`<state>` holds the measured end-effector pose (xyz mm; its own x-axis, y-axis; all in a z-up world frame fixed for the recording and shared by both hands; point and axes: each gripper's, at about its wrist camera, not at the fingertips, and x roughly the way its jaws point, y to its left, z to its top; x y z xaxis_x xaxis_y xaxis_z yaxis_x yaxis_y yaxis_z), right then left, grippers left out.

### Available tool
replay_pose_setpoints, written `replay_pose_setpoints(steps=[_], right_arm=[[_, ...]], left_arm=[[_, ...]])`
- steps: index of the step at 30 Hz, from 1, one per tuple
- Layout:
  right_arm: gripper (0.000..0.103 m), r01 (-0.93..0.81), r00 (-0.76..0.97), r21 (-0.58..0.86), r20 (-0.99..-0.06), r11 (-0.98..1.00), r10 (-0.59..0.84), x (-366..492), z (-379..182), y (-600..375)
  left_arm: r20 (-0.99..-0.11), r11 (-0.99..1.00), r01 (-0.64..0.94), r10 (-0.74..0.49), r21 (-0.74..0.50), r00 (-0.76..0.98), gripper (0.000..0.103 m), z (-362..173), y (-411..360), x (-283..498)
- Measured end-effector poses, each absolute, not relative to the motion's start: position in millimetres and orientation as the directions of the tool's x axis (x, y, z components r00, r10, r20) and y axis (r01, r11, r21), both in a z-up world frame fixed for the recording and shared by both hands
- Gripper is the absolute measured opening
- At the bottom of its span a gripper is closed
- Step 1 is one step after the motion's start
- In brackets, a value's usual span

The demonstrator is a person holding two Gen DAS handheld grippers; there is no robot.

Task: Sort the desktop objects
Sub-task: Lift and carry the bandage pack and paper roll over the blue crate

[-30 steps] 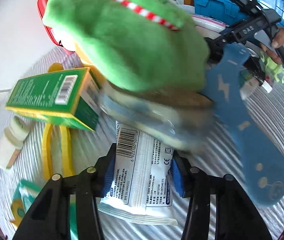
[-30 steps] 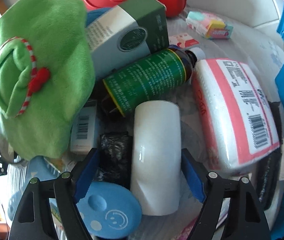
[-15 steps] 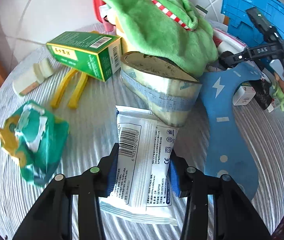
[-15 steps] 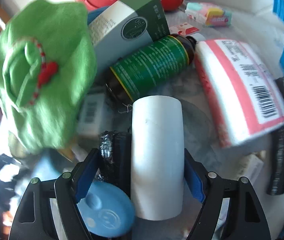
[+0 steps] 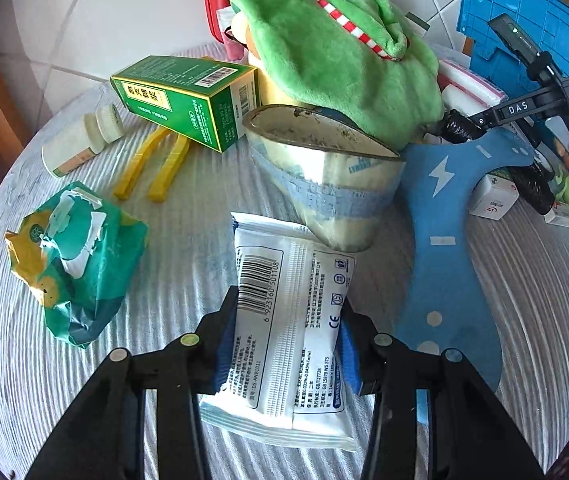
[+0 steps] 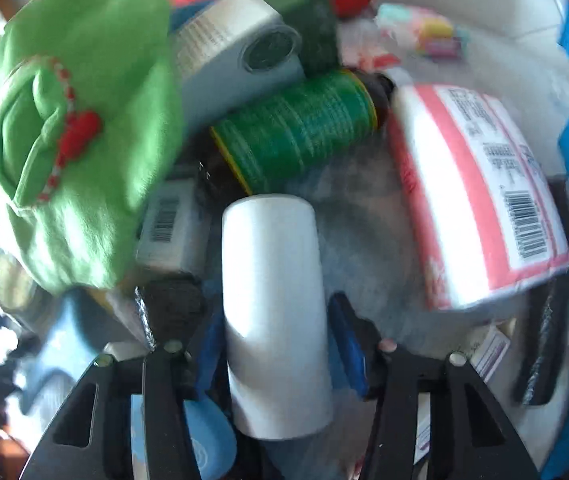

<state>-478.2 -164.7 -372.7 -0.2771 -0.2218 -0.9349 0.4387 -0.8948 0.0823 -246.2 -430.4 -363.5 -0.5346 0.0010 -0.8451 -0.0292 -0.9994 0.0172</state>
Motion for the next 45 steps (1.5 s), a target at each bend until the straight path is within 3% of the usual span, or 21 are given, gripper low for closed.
replay_pose_setpoints(steps=[11, 20, 26, 38, 45], right_arm=[[0.044, 0.449, -0.487, -0.073, -0.855, -0.89, -0.176, -427, -339, -164], [0.044, 0.401, -0.63, -0.045, -0.738, -0.915, -0.24, -407, -269, -158], [0.044, 0.382, -0.716, -0.002, -0.632, -0.924, -0.295, -362, -194, -155], [0.044, 0.295, -0.853, 0.009, -0.448, -0.955, -0.268, -290, -85, -137], [0.044, 0.238, -0.901, 0.004, -0.373, -0.971, -0.222, -262, -45, -106]], left_arm=[[-0.778, -0.996, 0.068, -0.083, 0.052, -0.623, 0.038, -334, -446, -223], [-0.647, -0.993, 0.056, -0.112, 0.106, -0.754, 0.038, -246, -428, -208], [-0.556, -0.986, 0.045, -0.128, 0.16, -0.821, 0.038, -186, -389, -223], [-0.41, -0.99, 0.008, -0.066, 0.14, -0.91, 0.038, -91, -334, -237], [-0.391, -0.989, -0.069, 0.013, 0.129, -0.92, 0.038, -66, -296, -250]])
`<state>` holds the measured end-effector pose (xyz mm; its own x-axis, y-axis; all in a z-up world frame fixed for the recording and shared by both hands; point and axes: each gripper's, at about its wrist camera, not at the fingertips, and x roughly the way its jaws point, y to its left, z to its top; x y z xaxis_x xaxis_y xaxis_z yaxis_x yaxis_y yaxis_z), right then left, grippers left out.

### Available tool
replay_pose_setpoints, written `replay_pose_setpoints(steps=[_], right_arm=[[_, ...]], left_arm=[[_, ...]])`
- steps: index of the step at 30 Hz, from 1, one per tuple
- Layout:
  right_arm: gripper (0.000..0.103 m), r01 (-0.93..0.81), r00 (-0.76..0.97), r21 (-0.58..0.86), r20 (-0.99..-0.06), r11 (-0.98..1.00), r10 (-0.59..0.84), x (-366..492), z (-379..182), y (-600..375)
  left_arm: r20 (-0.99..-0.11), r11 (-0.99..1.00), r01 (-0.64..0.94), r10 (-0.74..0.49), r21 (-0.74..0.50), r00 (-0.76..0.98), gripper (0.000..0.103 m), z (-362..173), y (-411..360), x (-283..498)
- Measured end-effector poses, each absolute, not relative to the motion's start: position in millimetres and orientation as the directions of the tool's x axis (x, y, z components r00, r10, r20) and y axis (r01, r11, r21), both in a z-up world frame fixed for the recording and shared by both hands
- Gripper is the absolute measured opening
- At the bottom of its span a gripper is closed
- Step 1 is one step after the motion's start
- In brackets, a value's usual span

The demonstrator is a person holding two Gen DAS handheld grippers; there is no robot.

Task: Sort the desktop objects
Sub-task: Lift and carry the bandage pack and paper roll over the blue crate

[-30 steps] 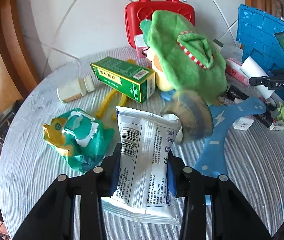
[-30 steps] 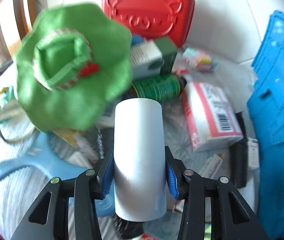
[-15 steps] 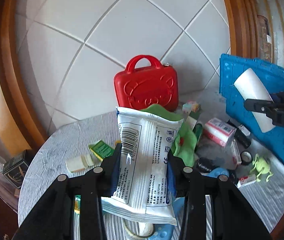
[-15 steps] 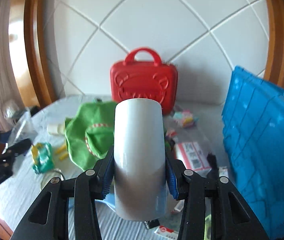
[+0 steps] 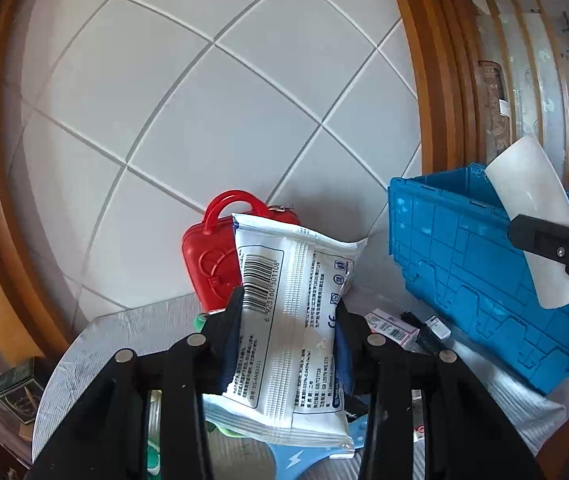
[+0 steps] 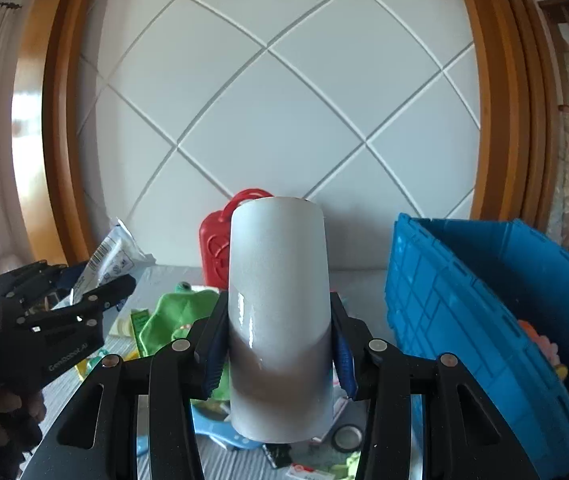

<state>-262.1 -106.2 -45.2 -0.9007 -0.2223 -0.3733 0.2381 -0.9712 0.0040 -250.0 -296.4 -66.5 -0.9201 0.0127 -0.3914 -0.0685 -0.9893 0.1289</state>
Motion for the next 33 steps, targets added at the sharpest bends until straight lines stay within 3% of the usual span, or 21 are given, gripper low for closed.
replay_pose_setpoints(steps=[9, 16, 24, 33], right_arm=[[0.044, 0.126, -0.953, -0.019, -0.28, -0.992, -0.115, -234, 4, -22], [0.044, 0.066, -0.969, -0.033, -0.242, -0.997, -0.056, -221, 29, 71], [0.044, -0.017, -0.96, 0.001, -0.279, -1.0, 0.016, -237, 28, 191], [0.044, -0.075, -0.918, 0.005, -0.391, -0.997, 0.067, -295, 19, 288]], left_arm=[[-0.31, -0.97, -0.196, 0.143, 0.144, -0.94, 0.038, -21, -193, -259], [-0.297, -0.946, -0.288, 0.235, 0.147, -0.925, 0.038, 1, -83, -278], [-0.335, -0.911, -0.381, 0.312, 0.162, -0.889, 0.038, 18, 35, -313], [-0.414, -0.881, -0.418, 0.303, 0.222, -0.859, 0.04, 42, 128, -376]])
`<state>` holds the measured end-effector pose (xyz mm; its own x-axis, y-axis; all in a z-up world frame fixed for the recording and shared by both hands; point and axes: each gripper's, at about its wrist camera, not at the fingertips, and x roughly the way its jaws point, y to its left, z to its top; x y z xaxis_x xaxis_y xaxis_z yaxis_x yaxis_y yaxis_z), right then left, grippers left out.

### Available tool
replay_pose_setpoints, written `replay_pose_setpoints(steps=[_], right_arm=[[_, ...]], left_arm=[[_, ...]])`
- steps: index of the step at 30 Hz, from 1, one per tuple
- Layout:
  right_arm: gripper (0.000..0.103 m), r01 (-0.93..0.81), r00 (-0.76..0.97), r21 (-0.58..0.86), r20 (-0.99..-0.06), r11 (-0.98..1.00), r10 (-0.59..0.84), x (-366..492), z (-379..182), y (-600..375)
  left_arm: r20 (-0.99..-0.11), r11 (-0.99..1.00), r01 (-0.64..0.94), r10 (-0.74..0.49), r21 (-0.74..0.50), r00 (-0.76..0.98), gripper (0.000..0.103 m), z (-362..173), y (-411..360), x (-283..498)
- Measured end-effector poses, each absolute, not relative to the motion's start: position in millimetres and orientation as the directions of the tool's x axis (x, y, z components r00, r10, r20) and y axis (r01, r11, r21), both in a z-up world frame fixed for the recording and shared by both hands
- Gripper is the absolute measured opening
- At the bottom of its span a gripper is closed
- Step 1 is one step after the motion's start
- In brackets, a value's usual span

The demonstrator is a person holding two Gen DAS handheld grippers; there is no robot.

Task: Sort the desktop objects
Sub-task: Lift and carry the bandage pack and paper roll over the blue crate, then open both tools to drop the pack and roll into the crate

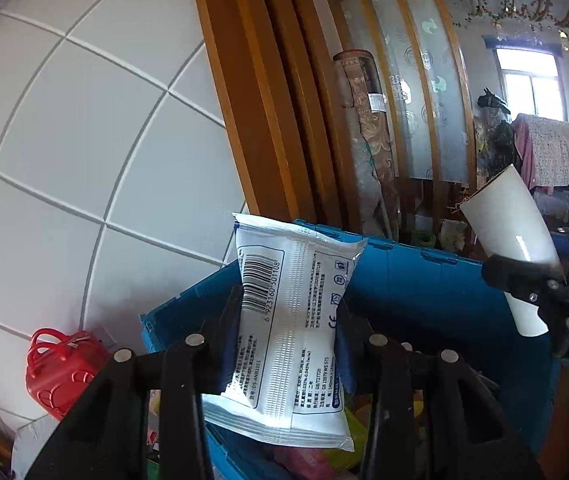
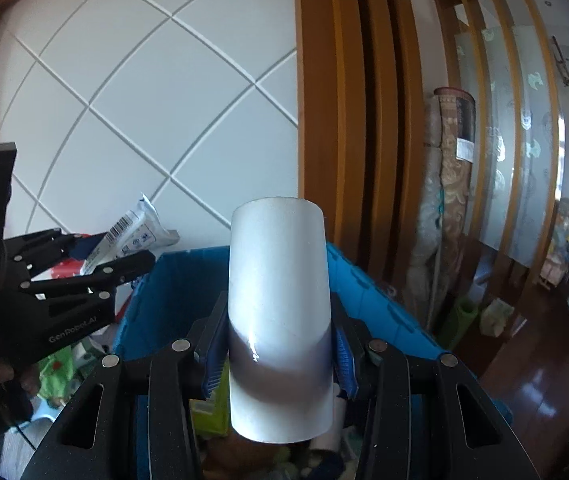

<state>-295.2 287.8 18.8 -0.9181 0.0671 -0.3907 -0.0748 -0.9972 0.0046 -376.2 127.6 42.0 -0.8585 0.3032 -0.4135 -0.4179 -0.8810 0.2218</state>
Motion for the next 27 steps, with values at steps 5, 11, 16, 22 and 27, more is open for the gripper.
replay_pose_setpoints(steps=[5, 11, 16, 22, 27], right_arm=[[0.051, -0.123, -0.908, 0.071, -0.411, -0.99, 0.084, -308, 18, 330], [0.058, -0.135, -0.925, 0.076, -0.368, -0.988, 0.098, -296, 19, 344], [0.06, -0.132, -0.924, 0.099, -0.372, -0.986, 0.086, -293, 13, 346], [0.064, -0.134, -0.93, 0.106, -0.356, -0.985, 0.088, -277, 6, 340], [0.065, -0.117, -0.94, 0.102, -0.333, -0.988, 0.077, -259, 7, 330]], left_arm=[[-0.383, -0.901, -0.346, 0.232, 0.262, -0.894, 0.084, 46, 148, -391], [-0.341, -0.924, -0.292, 0.199, 0.246, -0.919, 0.092, 49, 147, -399], [-0.348, -0.932, -0.271, 0.177, 0.241, -0.92, 0.092, 46, 143, -400], [-0.338, -0.939, -0.255, 0.168, 0.232, -0.926, 0.092, 47, 131, -392], [-0.32, -0.947, -0.228, 0.15, 0.224, -0.936, 0.092, 46, 116, -374]])
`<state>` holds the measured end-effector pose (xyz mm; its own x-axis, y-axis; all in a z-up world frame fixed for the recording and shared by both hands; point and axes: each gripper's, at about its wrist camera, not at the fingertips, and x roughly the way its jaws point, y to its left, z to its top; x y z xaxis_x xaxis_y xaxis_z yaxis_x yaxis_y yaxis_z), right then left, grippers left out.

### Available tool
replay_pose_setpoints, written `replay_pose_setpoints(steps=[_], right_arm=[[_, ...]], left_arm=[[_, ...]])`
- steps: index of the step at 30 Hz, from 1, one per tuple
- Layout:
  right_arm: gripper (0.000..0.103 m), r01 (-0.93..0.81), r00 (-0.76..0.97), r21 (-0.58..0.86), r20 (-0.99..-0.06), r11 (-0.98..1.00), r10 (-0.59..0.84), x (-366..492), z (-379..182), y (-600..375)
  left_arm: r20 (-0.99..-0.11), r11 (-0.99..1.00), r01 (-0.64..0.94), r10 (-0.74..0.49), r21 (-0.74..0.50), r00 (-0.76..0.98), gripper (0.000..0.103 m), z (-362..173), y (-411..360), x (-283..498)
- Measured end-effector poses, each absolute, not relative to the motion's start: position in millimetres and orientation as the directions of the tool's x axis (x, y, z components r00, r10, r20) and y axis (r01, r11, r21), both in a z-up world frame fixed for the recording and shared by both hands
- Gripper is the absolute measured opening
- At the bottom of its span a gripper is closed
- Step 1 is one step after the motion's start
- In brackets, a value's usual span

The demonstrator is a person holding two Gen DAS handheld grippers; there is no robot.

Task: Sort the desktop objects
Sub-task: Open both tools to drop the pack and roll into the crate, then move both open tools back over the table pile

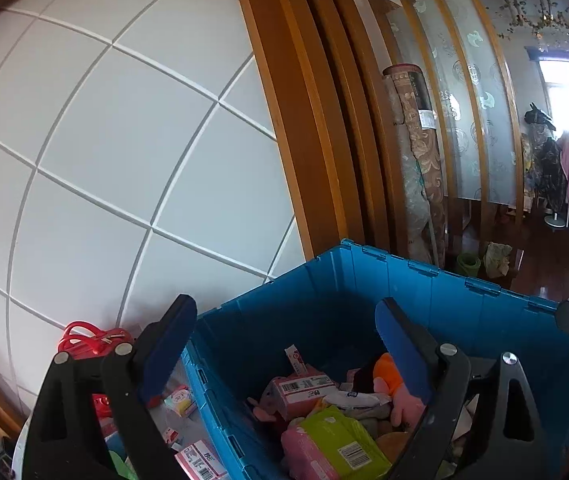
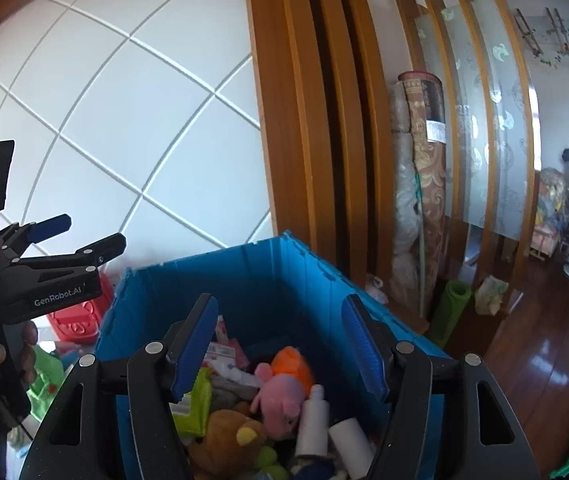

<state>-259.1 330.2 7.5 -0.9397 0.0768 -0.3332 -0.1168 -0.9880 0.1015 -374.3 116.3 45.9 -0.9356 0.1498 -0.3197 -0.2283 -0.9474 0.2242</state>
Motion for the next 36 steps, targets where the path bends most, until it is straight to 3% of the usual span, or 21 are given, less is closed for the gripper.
replay_pose_setpoints(steps=[20, 28, 36], right_arm=[[0.07, 0.002, -0.959, 0.054, -0.282, -0.999, -0.017, -195, 13, 211], [0.071, 0.083, -0.942, 0.051, -0.322, -0.995, -0.095, -188, 4, 121], [0.072, 0.139, -0.921, 0.07, -0.357, -0.988, -0.155, -184, -16, 45]], left_arm=[[-0.294, -0.989, -0.049, 0.007, 0.136, -0.956, 0.092, 33, -37, -286], [-0.324, -0.988, 0.014, -0.064, 0.155, -0.944, 0.092, 19, -129, -260], [-0.333, -0.968, 0.151, -0.213, 0.202, -0.919, 0.092, -15, -240, -225]])
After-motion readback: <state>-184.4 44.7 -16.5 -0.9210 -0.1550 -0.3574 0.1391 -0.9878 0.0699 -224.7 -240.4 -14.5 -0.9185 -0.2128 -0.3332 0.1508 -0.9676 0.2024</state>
